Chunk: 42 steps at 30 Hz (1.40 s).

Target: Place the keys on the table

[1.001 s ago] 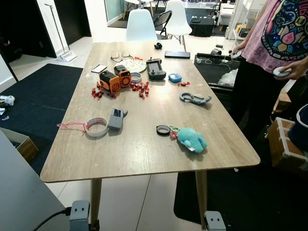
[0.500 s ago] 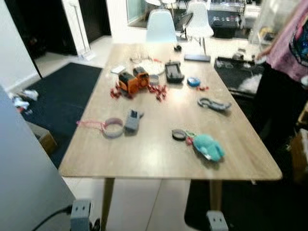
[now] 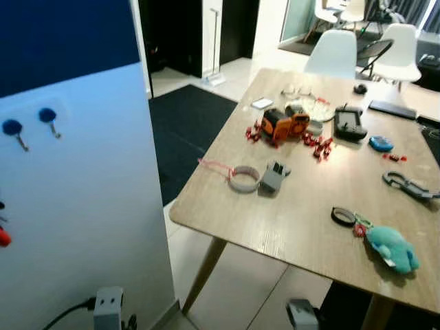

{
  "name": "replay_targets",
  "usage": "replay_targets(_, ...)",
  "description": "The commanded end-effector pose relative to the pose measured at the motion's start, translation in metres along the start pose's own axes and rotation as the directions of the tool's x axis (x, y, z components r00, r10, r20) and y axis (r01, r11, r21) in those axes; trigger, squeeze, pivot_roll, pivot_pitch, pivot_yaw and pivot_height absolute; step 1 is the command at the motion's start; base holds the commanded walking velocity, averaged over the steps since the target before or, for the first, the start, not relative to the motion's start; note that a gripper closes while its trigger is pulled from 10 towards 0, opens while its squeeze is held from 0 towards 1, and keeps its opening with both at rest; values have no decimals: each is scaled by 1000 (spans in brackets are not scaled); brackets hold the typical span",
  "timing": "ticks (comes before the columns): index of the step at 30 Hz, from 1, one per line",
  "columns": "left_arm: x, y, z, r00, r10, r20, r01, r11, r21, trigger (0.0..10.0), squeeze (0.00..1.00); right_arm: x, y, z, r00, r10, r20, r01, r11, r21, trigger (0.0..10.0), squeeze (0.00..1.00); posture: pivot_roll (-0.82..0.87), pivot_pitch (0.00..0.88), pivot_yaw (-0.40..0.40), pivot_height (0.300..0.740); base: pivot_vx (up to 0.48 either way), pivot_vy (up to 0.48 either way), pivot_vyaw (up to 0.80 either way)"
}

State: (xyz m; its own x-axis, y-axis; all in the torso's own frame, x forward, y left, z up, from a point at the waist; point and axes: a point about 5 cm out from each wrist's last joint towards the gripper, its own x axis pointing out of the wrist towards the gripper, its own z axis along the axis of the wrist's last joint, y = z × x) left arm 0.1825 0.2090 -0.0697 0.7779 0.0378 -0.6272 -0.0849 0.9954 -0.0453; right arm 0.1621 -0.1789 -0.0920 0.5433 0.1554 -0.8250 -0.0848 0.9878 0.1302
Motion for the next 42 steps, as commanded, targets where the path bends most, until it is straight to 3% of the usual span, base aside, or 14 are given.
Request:
replay_targets(1,-3,4,-7,1000,8,-23,-8,1000,5,10000,0,0,1,-1,1000,6,-9,-6,1000,-12,10000,0,54,29,-11,740,0,0,800)
replay_targets(22,-5,3,-8,1000,3,-12,-3,1000,2,10000,0,0,5,-6,1000,18,-26,-18,1000,-5,10000,0,59,50,-7,740,0,0,800)
replay_targets(34,-7,4,-12,1000,5,-28,-5,1000,-6,10000,0,5,35,-12,998,43,-36,-43,999,2,10000,0,57,61,-3,740,0,0,800)
replay_targets(42,-7,5,-14,999,9,-43,-9,1000,-10,10000,0,7,42,-11,998,48,-36,-48,999,1,10000,0,56,64,-2,740,0,0,800)
